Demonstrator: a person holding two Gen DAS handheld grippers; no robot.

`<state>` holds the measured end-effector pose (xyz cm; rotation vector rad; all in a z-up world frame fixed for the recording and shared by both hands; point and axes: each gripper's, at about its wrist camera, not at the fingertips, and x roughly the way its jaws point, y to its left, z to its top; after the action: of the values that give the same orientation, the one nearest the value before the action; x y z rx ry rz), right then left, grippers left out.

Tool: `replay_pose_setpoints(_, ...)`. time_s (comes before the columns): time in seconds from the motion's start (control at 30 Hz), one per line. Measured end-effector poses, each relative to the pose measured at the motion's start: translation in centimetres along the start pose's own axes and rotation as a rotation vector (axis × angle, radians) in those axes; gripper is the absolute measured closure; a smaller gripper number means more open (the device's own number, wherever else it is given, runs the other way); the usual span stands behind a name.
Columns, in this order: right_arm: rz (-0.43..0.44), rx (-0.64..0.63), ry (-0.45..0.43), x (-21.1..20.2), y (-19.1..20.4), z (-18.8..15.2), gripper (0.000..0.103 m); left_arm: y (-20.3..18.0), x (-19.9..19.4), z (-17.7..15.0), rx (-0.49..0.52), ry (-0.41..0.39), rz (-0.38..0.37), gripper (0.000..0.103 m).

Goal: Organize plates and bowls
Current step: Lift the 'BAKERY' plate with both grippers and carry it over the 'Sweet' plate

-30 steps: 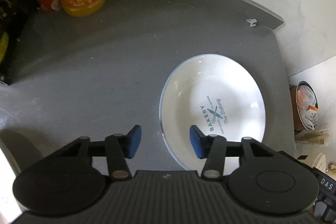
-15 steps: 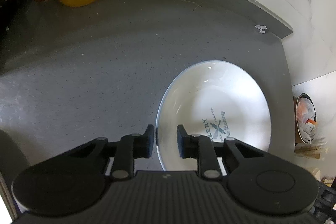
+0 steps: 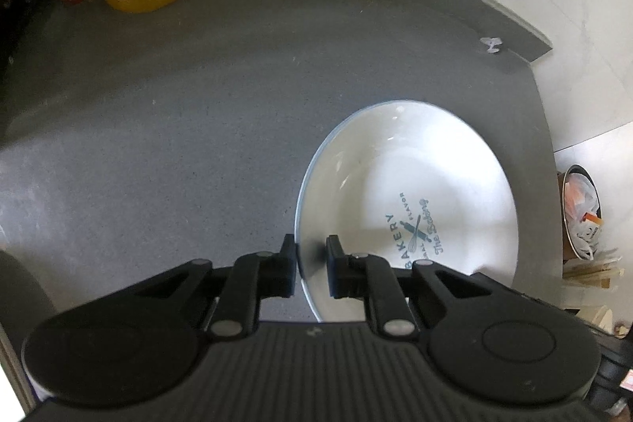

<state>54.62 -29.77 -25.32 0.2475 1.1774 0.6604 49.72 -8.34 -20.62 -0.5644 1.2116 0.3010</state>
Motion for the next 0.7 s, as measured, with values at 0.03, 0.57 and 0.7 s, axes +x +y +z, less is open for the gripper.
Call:
replay_pose_setpoints(0.03,-0.002,-0.004,-0.002,-0.2,0.0,0.1,0.091,-0.1,-0.2,0.0,0.004,-0.004,-0.002,0.090)
replay_pose_setpoints(0.57,-0.012,-0.111,-0.128,-5.3,3.6,1.2,0.091,-0.6,-6.4,0.1,0.006,-0.097,-0.085,0.092)
replay_pose_setpoints(0.7,-0.011,-0.141,-0.159,-6.7,5.0,0.9,0.091,-0.3,-8.0,-0.2,-0.009,-0.120,-0.109,0.092)
